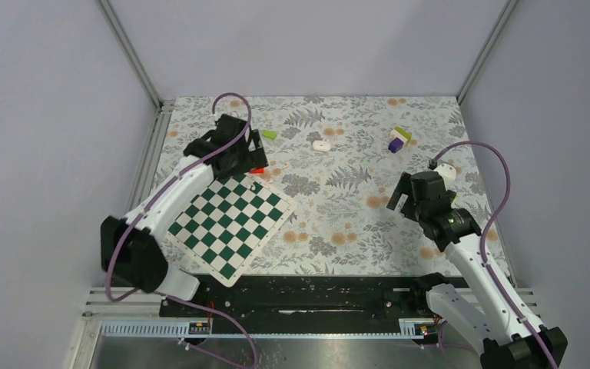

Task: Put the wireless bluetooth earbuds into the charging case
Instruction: Pick up the charging case from the center of the board.

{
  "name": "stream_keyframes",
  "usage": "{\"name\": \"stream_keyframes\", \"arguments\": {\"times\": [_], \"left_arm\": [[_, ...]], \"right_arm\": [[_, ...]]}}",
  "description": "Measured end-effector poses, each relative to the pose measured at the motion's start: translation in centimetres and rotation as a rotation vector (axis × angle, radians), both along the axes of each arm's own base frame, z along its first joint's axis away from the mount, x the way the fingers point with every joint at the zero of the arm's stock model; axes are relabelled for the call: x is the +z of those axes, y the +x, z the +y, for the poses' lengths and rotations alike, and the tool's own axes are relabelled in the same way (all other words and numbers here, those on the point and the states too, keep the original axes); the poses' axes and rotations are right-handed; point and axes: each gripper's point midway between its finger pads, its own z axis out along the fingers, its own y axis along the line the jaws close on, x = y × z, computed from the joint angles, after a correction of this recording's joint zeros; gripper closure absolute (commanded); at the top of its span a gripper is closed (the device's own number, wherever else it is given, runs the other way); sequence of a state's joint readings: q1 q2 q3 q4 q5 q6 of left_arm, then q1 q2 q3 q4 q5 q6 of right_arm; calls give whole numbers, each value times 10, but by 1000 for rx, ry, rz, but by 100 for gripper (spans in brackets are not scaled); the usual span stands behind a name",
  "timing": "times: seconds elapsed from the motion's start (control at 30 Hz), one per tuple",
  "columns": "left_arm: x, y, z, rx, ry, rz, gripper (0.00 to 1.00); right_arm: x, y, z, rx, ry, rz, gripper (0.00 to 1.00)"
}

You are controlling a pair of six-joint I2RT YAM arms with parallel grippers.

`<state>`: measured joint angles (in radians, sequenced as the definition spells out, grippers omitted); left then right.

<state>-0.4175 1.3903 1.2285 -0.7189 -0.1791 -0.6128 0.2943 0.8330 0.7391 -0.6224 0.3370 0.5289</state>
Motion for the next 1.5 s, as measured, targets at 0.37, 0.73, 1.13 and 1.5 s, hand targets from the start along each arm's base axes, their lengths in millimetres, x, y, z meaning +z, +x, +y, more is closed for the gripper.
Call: {"name": "stream_keyframes", "arguments": {"times": [0.37, 0.73, 1.13, 1.5], "left_arm": [[-8, 58, -71, -179, -45, 115, 12], [24, 87, -167, -376, 76, -47, 18], [-40, 169, -200, -448, 141, -175, 16], [-81, 216, -213, -283, -106, -158, 19]], "right_arm": [[5, -12, 4, 37, 44, -55, 2], [-16, -12, 10, 54, 42, 36, 2], [-4, -8, 12, 42, 68, 4, 4], [-3, -11, 13, 18, 94, 0, 4]]}}
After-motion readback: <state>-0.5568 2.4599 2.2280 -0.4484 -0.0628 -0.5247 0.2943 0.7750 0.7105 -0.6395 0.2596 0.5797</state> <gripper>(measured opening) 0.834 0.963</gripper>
